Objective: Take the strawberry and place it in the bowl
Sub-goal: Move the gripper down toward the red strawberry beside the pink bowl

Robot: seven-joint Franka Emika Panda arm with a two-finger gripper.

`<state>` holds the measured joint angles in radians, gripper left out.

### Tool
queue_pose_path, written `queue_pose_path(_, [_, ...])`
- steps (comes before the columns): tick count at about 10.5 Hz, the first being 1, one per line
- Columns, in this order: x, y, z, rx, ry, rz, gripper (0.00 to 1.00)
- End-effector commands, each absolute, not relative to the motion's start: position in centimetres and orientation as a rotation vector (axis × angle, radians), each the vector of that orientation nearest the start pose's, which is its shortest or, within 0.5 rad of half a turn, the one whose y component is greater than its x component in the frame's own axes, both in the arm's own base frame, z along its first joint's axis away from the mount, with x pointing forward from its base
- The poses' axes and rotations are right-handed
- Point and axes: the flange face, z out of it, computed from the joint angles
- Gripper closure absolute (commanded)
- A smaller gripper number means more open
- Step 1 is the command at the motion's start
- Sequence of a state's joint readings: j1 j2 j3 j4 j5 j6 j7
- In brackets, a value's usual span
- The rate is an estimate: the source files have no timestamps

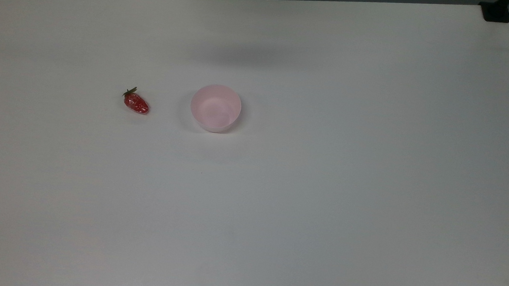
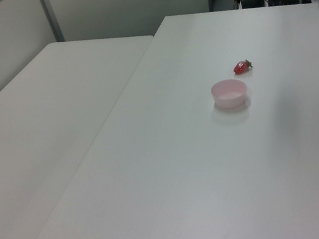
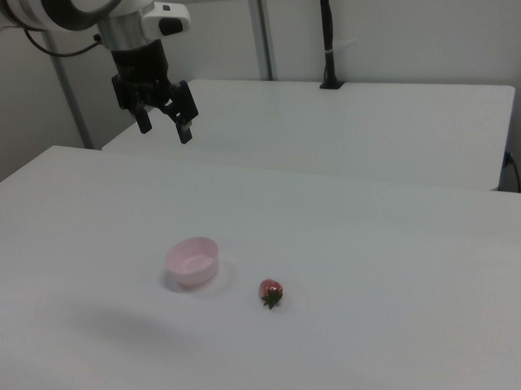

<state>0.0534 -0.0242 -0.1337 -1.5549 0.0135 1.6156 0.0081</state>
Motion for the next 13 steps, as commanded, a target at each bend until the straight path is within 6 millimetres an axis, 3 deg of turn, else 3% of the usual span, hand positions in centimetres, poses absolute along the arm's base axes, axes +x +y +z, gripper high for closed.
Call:
queue_pose_path(1, [54.6,-4.1,65.0,-3.122,0.13,-0.165,0.0])
queue_pose_path(5, [55.0,-5.3,64.2,-3.144,0.066,-0.146,0.0])
queue_pose_path(6, [56.0,-6.1,63.1,-3.156,-0.096,-0.159,0.0])
queue_pose_path(8, [57.2,-9.6,60.8,-3.218,-0.346,-0.126,0.0])
queue_pose_path(10, [57.6,-12.7,57.3,-3.206,-0.547,-0.043,0.0])
queue_pose_path(13, [57.0,-15.1,46.9,-3.142,-0.783,0.016,0.0])
